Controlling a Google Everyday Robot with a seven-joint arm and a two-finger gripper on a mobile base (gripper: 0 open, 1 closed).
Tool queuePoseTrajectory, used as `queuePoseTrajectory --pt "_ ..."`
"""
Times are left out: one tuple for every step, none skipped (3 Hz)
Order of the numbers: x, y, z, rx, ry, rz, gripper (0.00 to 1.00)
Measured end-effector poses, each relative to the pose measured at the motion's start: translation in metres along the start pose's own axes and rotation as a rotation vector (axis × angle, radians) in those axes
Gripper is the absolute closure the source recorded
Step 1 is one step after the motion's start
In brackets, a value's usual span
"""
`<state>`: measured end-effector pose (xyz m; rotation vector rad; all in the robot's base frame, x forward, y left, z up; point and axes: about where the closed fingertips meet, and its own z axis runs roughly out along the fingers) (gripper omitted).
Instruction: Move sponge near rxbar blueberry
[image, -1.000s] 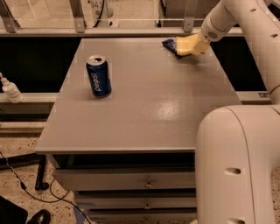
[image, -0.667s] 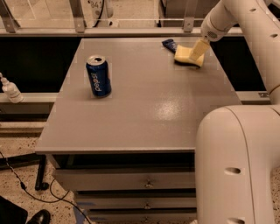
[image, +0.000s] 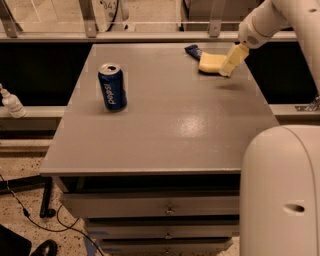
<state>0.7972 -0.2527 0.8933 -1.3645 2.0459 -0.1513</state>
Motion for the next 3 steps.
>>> queuePoseTrajectory --pt "0.006 0.022 -0.044 -0.048 -0.122 0.037 0.0" --pt "0.024 0.046 -0.098 -0.085 -0.245 0.054 0.0" --pt "0.051 0.06 -0.147 -0.086 -0.309 0.102 0.0"
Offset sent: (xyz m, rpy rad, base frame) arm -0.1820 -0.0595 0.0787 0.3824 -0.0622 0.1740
